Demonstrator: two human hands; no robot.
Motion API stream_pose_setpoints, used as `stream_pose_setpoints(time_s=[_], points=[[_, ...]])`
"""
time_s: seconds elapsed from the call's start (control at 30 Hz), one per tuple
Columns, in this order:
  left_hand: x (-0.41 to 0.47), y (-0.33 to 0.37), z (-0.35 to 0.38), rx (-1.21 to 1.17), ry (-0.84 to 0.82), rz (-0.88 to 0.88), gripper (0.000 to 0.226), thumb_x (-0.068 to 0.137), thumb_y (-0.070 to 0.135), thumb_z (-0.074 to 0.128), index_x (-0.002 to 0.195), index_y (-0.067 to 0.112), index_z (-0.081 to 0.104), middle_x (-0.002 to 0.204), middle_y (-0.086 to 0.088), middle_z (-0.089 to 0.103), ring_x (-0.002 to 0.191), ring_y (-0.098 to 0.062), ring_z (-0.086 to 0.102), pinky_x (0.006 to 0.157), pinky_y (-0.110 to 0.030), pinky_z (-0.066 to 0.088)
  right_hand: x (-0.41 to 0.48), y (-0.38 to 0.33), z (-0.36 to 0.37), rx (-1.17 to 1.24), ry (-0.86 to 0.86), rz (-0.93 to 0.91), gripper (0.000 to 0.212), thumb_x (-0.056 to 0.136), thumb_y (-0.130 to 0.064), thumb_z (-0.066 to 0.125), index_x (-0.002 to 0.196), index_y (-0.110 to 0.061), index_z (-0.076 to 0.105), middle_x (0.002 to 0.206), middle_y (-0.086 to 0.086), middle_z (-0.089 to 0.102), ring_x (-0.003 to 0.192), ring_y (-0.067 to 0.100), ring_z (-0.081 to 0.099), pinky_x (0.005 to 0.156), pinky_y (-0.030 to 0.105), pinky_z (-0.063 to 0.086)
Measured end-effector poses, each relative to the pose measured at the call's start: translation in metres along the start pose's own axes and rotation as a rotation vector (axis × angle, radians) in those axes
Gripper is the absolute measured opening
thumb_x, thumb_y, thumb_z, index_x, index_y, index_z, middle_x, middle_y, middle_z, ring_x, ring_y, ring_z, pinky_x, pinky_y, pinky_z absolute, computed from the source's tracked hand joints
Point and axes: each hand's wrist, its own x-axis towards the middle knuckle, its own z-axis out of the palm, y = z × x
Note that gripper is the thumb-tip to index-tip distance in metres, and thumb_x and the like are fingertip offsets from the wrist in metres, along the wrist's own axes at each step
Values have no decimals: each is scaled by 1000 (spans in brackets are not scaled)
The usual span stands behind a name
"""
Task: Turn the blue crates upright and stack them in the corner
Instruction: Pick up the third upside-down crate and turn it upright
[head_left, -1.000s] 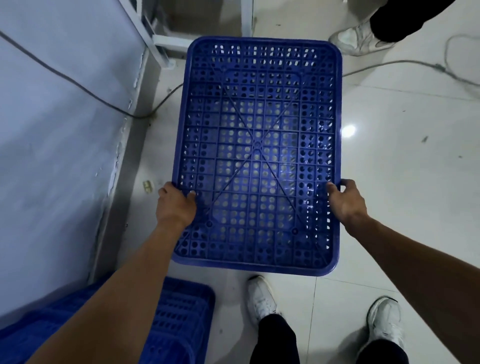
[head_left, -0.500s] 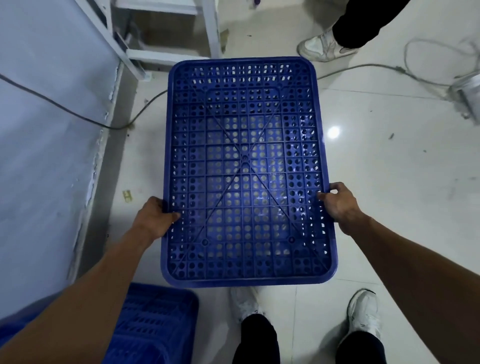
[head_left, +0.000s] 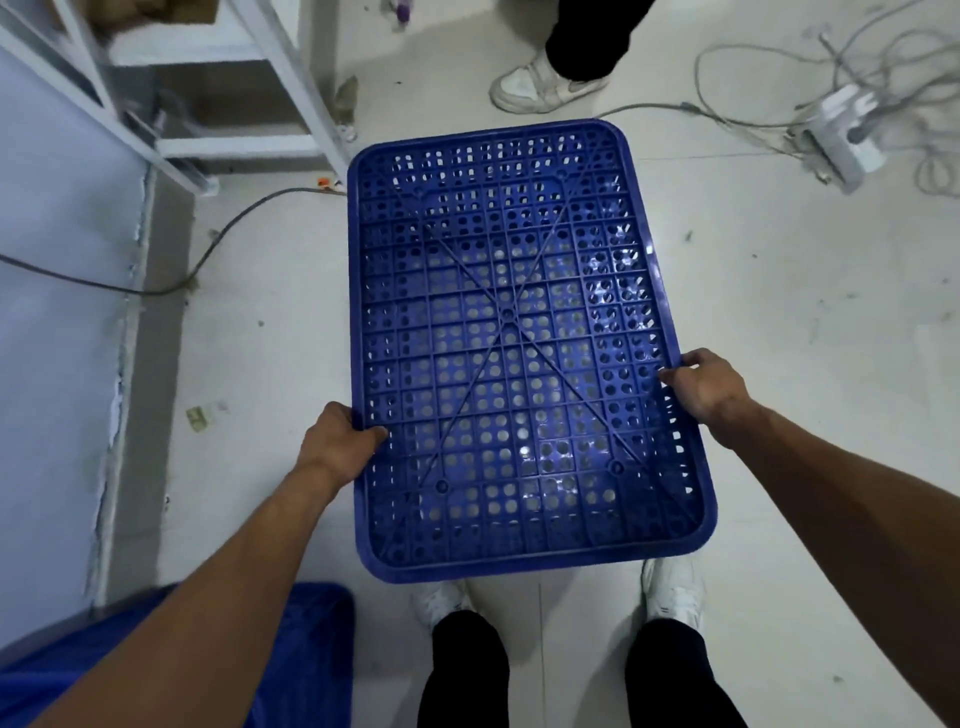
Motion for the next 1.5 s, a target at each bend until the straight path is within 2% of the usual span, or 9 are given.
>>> stream_pose_setpoints(time_s=[0.3, 0.6, 0.83, 1.03, 1.2, 1.27, 1.33, 1.4, 1.5], points=[[-43, 78, 97, -67, -24, 1, 63, 84, 30, 74, 135, 10, 44, 122, -9, 62, 104, -26, 63, 93, -39, 54, 44, 78, -89, -25, 39, 36, 39, 93, -34, 60, 125, -12, 56, 122, 15, 65, 105, 36, 62, 97, 50, 49], [-61, 143, 180, -153, 20, 57, 57, 85, 23, 72, 135, 16, 47, 120, -8, 66, 99, -25, 67, 91, -41, 55, 97, 122, -156, -74, 30, 37, 40, 94, -36, 60, 126, -11, 55, 123, 16, 63, 106, 37, 62, 97, 48, 49], [-65, 165, 210, -30, -40, 105, 54, 90, 15, 66, 140, 13, 45, 122, -10, 66, 100, -27, 66, 88, -37, 55, 117, 148, -176, -121, 59, 28, 40, 98, -35, 57, 127, -8, 55, 124, 19, 63, 94, 32, 57, 91, 41, 47], [-66, 165, 213, 23, 8, 132, 48, 95, 19, 61, 141, 15, 47, 116, -9, 68, 97, -28, 66, 87, -34, 52, 118, 158, -177, -99, 73, 23, 41, 96, -39, 56, 127, -12, 55, 123, 17, 65, 104, 37, 63, 92, 44, 51], [-73, 183, 215, 273, 176, 305, 60, 94, 22, 57, 151, 22, 35, 147, -12, 43, 132, -31, 45, 106, -43, 42, 111, 156, -177, -82, 87, 36, 45, 96, -39, 56, 130, -11, 56, 124, 16, 64, 107, 35, 62, 87, 36, 48], [-74, 194, 214, 272, 157, 328, 59, 94, 20, 55, 151, 22, 38, 151, -10, 40, 135, -30, 43, 110, -42, 41, 105, 153, -178, -84, 110, 19, 45, 94, -41, 58, 128, -12, 58, 121, 15, 66, 106, 35, 63, 86, 36, 48], [-78, 207, 213, 266, 107, 355, 53, 94, 20, 54, 146, 25, 46, 147, -10, 46, 123, -30, 55, 104, -41, 47, 94, 148, -180, -126, 153, -27, 44, 92, -44, 58, 123, -13, 62, 114, 14, 69, 102, 34, 64, 83, 35, 48], [-88, 220, 210, 247, 57, 387, 46, 95, 19, 52, 140, 28, 52, 132, -12, 59, 95, -29, 66, 86, -38, 56, 77, 140, -182, -163, 197, -95, 43, 92, -45, 57, 118, -12, 65, 108, 12, 71, 97, 32, 65, 77, 33, 46], [-114, 237, 210, 213, -37, 439, 38, 99, 14, 47, 134, 26, 59, 104, -4, 66, 73, -29, 65, 65, -38, 57, 47, 122, -181, -146, 256, -212, 37, 89, -47, 58, 104, -14, 65, 98, 6, 71, 87, 27, 64, 72, 32, 46]])
